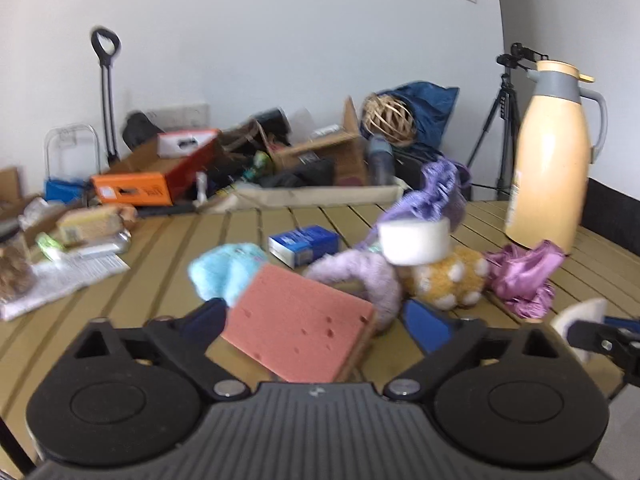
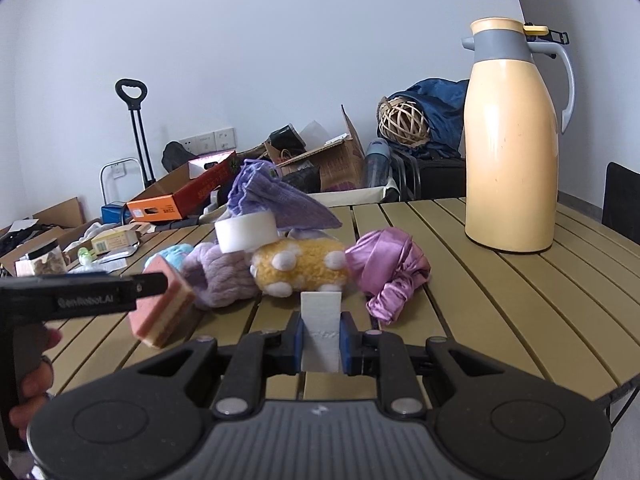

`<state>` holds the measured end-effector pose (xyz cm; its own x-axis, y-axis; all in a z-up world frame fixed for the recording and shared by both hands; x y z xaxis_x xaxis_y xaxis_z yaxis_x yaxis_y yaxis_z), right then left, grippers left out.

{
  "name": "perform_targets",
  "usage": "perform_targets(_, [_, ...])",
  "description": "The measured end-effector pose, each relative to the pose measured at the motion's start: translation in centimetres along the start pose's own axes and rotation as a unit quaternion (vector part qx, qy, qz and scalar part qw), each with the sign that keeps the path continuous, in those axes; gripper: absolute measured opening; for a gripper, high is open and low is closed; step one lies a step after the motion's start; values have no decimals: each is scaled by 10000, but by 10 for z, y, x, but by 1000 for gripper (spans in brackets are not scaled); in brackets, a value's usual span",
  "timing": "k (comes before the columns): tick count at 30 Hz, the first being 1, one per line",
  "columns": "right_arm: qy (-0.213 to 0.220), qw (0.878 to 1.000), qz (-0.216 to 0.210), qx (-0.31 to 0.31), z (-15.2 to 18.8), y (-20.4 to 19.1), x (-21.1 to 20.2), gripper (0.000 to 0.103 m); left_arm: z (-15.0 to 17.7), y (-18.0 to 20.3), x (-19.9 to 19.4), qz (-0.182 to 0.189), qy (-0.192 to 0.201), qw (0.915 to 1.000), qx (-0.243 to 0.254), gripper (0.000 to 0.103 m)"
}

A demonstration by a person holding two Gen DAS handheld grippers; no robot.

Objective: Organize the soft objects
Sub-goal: 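Close the left tool on the pink sponge while the right tool grips the white card, then lift the sponge and card off the table and carry both over the black bin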

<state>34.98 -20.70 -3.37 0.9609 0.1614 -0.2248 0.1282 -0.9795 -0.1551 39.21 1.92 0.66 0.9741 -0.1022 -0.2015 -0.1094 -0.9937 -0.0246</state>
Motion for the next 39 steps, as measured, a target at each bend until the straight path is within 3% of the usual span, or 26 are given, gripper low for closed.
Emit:
perform_targets(5, [-12,9999,120,84,2,9,3,17,-5,-2,14,-139,-229,9996,-112,103])
perform_targets(9, [-54,9996,187,180,4,17,10,17,-4,-5,32,-395,-501,9958,-664,103])
perform_targets(15, [-157,9988,324,320,7,29,17,17,0,-19,56,-1306,-938,9735,-1624,103])
perform_targets(22, [-157,9986,325,398,6,34,16,17,12,-25,62,-1577,-1410,9533,-2156,103])
perform_targets(32, [-53,9984,240,503,2,36,7,17,20,3,61,-1770,-1602,9573,-1633,96])
perform_targets(35, [-39,9984,205,519,1,36,6,17,21,14,67,-1935,-1686,9589,-1213,84])
perform_targets(39, [4,9983,161,553,0,38,2,17,21,17,64,-1837,-1645,9633,-1060,79])
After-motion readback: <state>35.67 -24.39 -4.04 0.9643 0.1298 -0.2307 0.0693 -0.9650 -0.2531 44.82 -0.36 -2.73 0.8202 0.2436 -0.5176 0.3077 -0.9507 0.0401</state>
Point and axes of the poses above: each gripper's, at about its wrist camera, not at the fingertips, and x roughly the way its jaws point, y to its right, z to its underside, the point moved 2 cm from there along x, roughly the way its jaws point, and after that the axes turned 10 degrees about y, right-handed, at the moved point
